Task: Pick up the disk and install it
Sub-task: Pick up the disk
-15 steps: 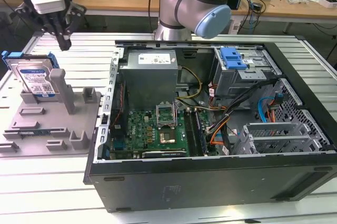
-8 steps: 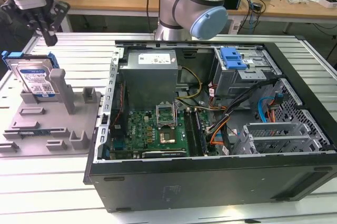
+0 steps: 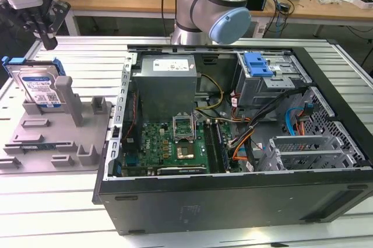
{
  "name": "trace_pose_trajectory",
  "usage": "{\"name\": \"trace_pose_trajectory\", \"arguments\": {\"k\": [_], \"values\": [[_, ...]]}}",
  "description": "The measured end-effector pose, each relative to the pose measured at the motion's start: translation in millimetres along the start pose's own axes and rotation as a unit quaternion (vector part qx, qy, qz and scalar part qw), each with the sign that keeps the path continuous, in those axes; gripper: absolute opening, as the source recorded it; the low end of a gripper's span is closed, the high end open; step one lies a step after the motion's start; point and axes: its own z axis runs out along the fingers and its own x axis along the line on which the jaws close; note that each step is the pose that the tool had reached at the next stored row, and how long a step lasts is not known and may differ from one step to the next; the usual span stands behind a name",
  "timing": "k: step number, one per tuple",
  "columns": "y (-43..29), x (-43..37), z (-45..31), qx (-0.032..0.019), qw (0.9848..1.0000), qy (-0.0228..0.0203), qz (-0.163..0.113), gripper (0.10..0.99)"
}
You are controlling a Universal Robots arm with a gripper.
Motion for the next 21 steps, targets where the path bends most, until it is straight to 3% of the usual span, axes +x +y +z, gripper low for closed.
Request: {"name": "trace_pose_trajectory", "arguments": {"k": [11,15,16,17,19,21], "values": [[0.0,0.0,0.0,0.0000,1.0000,0.0002,-0.002,0.106],[0.0,0.1,0.0,0.0000,0.9996,0.0013,-0.029,0.106],[0.0,0.1,0.0,0.0000,0.9990,0.0021,-0.046,0.106],[0.1,0.1,0.0,0.0000,0.9974,0.0033,-0.073,0.106],[0.0,0.1,0.0,0.0000,0.9960,0.0040,-0.090,0.106],[0.1,0.1,0.0,0.0001,0.9901,0.0062,-0.140,0.106]]}}
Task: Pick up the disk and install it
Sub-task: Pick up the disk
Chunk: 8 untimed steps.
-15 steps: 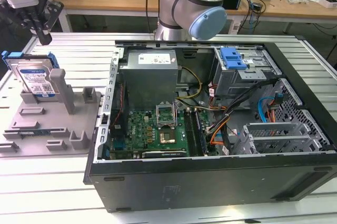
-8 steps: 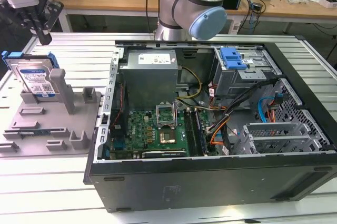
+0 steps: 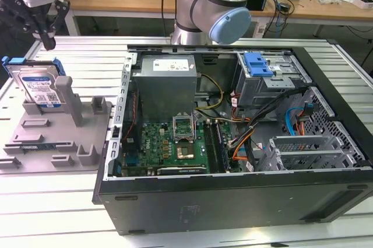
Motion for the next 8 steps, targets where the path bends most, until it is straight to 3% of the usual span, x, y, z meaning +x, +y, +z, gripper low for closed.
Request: {"name": "trace_pose_trajectory", "arguments": {"k": [3,6,7,8], "values": [[0.0,0.0,0.0,0.0000,0.9994,0.0015,-0.035,0.114],[0.0,0.0,0.0,0.0000,0.9958,0.0040,-0.092,0.416],[0.0,0.0,0.0,0.0000,0.9946,0.0045,-0.103,0.482],[0.0,0.0,0.0,0.0000,0.9936,0.0049,-0.113,0.482]]}}
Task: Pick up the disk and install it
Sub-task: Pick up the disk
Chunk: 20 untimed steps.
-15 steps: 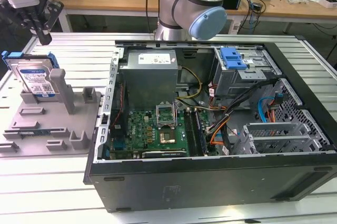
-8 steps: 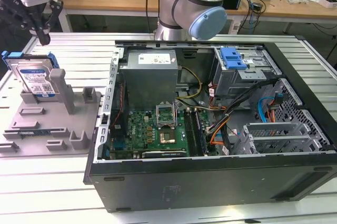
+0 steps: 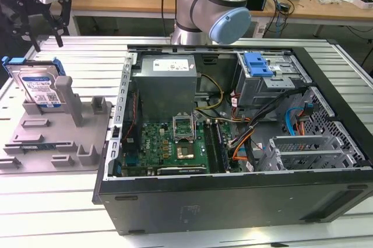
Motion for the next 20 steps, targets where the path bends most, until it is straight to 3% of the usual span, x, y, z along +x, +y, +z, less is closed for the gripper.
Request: {"name": "trace_pose_trajectory", "arguments": {"k": [5,6,7,9,11,14,15,16,18,20], "values": [[0.0,0.0,0.0,0.0000,0.9983,0.0025,-0.058,0.482],[0.0,0.0,0.0,0.0000,0.9971,0.0033,-0.076,0.482],[0.0,0.0,0.0,0.0002,0.9948,0.0045,-0.102,0.482],[0.0,0.0,0.0,0.0014,0.9879,0.0075,-0.155,0.482],[0.0,0.0,0.2,0.0026,0.9823,0.0096,-0.187,0.482],[-0.1,0.0,1.6,0.0029,0.9720,0.0118,-0.235,0.482],[-0.1,0.0,2.0,0.0029,0.9696,0.0122,-0.244,0.482],[-0.1,0.0,2.7,0.0030,0.9645,0.0129,-0.264,0.482],[-0.1,0.0,3.2,0.0030,0.9597,0.0136,-0.281,0.482],[-0.1,0.0,3.6,0.0033,0.9504,0.0150,-0.311,0.482]]}}
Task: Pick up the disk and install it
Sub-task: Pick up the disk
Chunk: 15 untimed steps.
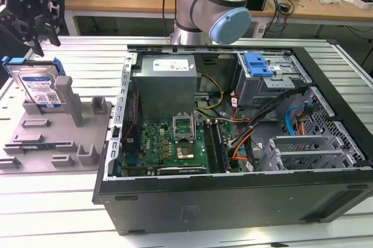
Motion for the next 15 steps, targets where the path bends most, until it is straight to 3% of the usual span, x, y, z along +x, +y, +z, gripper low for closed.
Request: {"name": "trace_pose_trajectory", "arguments": {"k": [2,6,9,10,12,14,15], "values": [[0.0,0.0,0.2,0.0001,0.9998,0.0009,-0.022,0.482],[0.0,0.0,0.7,0.0022,0.9975,0.0063,-0.070,0.482],[0.0,0.0,1.6,0.0050,0.9943,0.0106,-0.106,0.482],[0.0,-0.2,1.8,0.0072,0.9936,0.0106,-0.112,0.482],[0.3,-0.9,2.9,0.0205,0.9912,0.0063,-0.131,0.482],[0.5,-1.2,3.3,0.0268,0.9895,0.0047,-0.142,0.482],[0.5,-1.2,3.3,0.0269,0.9893,0.0047,-0.144,0.482]]}}
